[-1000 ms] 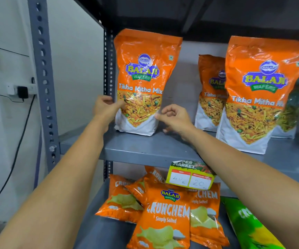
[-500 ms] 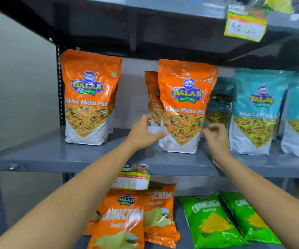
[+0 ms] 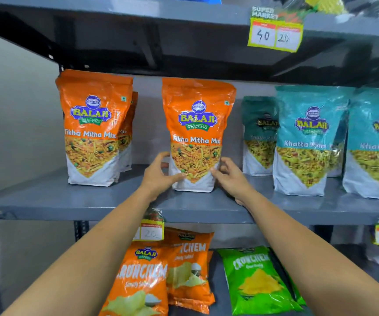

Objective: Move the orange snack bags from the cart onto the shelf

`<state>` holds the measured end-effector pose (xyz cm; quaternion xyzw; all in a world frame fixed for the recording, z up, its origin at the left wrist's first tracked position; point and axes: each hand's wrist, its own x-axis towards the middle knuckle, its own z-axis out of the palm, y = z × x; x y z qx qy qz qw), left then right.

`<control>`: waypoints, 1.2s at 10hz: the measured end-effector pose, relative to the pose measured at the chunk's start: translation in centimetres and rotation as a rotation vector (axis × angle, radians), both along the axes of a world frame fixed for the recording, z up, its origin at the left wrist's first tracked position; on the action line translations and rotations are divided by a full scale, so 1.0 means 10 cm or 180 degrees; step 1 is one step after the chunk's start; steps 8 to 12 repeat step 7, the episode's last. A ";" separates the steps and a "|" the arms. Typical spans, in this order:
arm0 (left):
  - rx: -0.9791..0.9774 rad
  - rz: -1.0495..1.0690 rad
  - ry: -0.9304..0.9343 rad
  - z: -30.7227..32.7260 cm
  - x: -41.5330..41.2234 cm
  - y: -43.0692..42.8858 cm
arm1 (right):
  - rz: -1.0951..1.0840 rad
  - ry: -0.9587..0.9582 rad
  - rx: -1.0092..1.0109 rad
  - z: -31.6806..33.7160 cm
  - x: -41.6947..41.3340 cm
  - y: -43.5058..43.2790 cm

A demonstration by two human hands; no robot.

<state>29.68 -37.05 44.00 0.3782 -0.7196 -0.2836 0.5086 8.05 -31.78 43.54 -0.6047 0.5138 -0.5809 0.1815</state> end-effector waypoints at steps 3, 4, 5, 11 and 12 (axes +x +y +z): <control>0.0245 -0.0066 0.0175 0.00 -0.03 0.05 | -0.0015 0.0056 0.0130 0.01 0.02 0.02; 0.0325 0.0066 -0.0170 0.05 -0.01 0.18 | -0.0360 0.0373 0.0185 0.03 0.08 0.13; -0.0897 0.0985 -0.1281 0.22 0.10 0.27 | -0.1374 0.1151 -0.0345 0.20 0.14 0.29; -0.2842 0.2134 -0.2057 0.96 0.18 0.50 | -0.2728 0.3329 -0.1414 1.01 0.34 0.60; -0.2842 0.2134 -0.2057 0.96 0.18 0.50 | -0.2728 0.3329 -0.1414 1.01 0.34 0.60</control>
